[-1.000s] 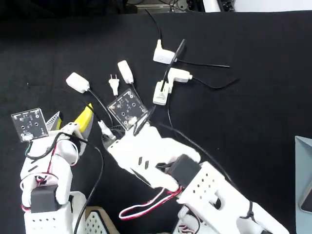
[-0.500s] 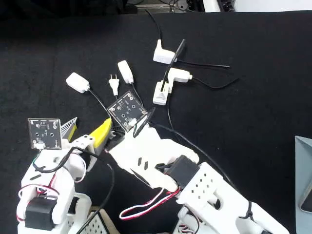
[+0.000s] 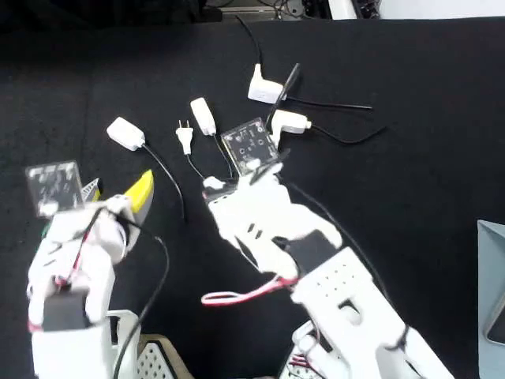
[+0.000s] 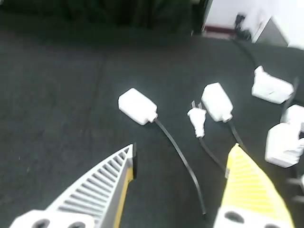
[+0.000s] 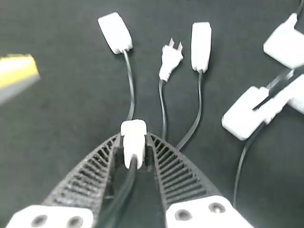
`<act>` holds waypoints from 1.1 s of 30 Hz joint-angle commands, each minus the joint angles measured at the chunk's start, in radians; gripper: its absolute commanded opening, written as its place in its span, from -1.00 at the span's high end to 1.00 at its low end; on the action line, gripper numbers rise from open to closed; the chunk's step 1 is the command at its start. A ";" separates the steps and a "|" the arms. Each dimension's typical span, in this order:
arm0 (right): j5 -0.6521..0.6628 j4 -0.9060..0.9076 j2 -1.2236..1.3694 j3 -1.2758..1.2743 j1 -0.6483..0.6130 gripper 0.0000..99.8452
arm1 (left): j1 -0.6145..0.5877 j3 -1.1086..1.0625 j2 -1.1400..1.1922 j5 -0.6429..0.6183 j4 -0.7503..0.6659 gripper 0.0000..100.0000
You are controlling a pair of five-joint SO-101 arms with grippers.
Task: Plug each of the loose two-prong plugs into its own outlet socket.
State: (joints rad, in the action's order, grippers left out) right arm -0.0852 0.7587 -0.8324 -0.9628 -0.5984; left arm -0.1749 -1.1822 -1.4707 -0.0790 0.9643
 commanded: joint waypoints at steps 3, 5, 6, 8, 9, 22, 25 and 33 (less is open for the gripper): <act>-0.011 -0.101 0.134 0.008 0.057 0.98 | -0.010 0.174 0.451 0.002 -0.137 0.38; -0.011 -0.130 0.189 0.015 0.072 0.98 | -0.036 0.249 0.577 -0.005 -0.157 0.38; -0.011 -0.140 0.213 0.018 0.077 0.98 | -0.051 0.291 0.640 -0.025 -0.166 0.38; -0.011 -0.161 0.248 0.018 0.077 0.98 | -0.081 0.380 0.766 -0.061 -0.166 0.38; -0.011 -0.170 0.263 0.018 0.077 0.98 | -0.094 0.427 0.830 -0.063 -0.164 0.38; -0.011 -0.192 0.295 0.012 0.072 0.98 | -0.150 1.020 1.567 -0.064 -0.087 0.38; -0.011 -0.190 0.295 0.010 0.072 0.98 | -0.142 1.213 1.706 -0.071 0.026 0.38; -0.011 -0.189 0.298 0.010 0.072 0.98 | -0.139 1.664 2.050 -0.071 0.192 0.38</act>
State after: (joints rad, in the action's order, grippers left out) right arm -0.0852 0.5884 -0.5347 -0.9628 -0.5355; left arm -0.3161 0.2325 0.4733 -0.1450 1.0963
